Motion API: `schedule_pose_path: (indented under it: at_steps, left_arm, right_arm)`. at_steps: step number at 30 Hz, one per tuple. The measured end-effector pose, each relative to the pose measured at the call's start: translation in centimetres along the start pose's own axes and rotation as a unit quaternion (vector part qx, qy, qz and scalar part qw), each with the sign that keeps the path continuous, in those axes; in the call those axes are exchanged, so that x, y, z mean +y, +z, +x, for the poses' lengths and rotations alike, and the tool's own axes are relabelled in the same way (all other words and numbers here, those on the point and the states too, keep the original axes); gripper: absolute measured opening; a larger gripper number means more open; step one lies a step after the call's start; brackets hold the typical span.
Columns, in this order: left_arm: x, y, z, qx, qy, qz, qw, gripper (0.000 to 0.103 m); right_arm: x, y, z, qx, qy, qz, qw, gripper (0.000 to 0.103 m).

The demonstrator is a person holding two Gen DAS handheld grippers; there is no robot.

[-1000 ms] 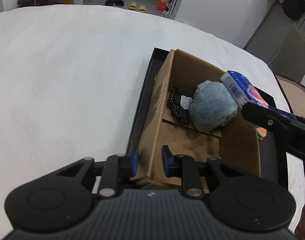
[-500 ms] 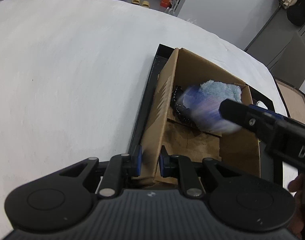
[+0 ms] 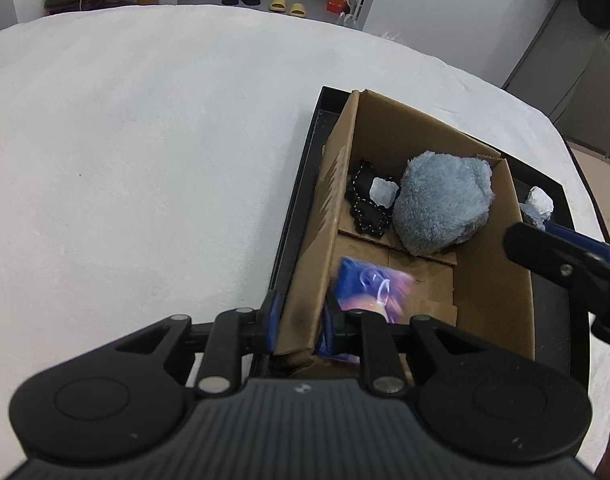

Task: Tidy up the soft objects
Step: 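Open the right tool to drop the tissue pack into the box, then move the right tool to the burger plush and grasp it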

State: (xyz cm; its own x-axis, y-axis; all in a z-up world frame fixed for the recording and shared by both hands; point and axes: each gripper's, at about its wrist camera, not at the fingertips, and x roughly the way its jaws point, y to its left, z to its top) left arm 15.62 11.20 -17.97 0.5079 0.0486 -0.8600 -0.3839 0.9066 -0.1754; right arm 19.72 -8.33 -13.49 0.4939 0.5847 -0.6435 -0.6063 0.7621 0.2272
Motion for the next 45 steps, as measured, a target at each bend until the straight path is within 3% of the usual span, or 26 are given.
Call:
schedule_pose_path:
  at_steps: [6, 12, 14, 26, 45]
  left_arm:
    - [-0.5, -0.1, -0.4, -0.007, 0.015, 0.004, 0.9999, 0.029]
    - [-1.5, -0.2, -1.0, -0.013, 0.025, 0.016, 0.9995, 0.047]
    - [-1.9, -0.3, -1.3, -0.017, 0.028, 0.023, 0.9992, 0.053]
    - [-3.2, -0.6, -2.0, -0.034, 0.045, 0.038, 0.9977, 0.068]
    - [-4.4, -1.3, -1.1, -0.041, 0.061, 0.041, 0.9964, 0.076]
  right_arm:
    - [-1.0, -0.3, -1.0, -0.011, 0.0, 0.003, 1.0, 0.069]
    - [-2.1, -0.8, -1.6, -0.017, 0.003, 0.005, 1.0, 0.069]
    - [-2.6, -1.1, -1.9, -0.02, 0.001, 0.006, 1.0, 0.074]
    - [-6.0, -3.3, -3.4, -0.024, -0.023, 0.019, 0.999, 0.08]
    - [-11.0, -7.9, -4.6, 0.012, -0.061, 0.052, 0.997, 0.083]
